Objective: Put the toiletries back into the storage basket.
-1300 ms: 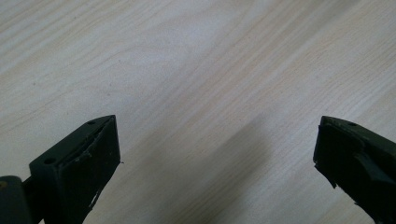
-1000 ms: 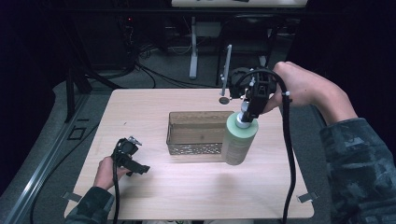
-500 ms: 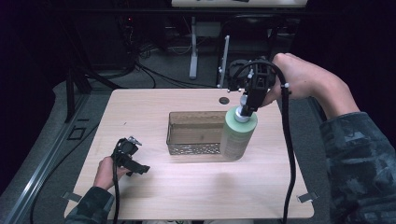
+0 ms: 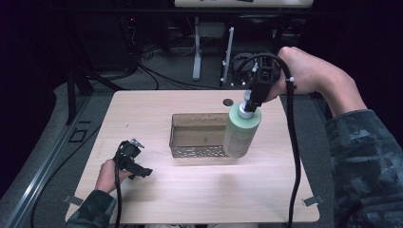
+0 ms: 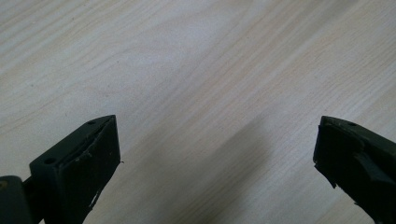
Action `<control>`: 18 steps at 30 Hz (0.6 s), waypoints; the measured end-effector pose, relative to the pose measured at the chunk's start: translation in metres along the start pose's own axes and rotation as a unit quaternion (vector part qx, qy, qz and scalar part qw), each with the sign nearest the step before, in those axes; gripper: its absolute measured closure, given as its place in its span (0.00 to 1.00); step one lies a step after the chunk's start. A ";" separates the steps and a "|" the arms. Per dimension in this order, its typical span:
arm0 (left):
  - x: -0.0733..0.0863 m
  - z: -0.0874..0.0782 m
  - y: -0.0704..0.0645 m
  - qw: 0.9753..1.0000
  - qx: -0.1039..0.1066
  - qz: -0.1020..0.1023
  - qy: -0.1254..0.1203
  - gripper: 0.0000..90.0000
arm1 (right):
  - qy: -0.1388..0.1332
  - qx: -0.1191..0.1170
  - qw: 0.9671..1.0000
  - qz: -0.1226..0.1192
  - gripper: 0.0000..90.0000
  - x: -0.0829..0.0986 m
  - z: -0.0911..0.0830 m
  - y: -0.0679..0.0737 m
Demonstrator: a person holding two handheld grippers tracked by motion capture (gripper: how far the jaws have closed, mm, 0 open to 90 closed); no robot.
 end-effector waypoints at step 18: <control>-0.001 0.002 -0.002 1.000 0.006 0.000 0.001 0.01 | 0.005 0.004 1.000 0.010 0.70 -0.008 -0.003 -0.015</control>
Point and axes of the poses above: each handheld gripper's, and its own axes: z roughly forward along the jaws, x roughly out of its underside, y roughly to its left, the point moved 6 cm from there along z, roughly forward along the jaws, and after that the axes turned 6 degrees about z, right-handed, at the moved point
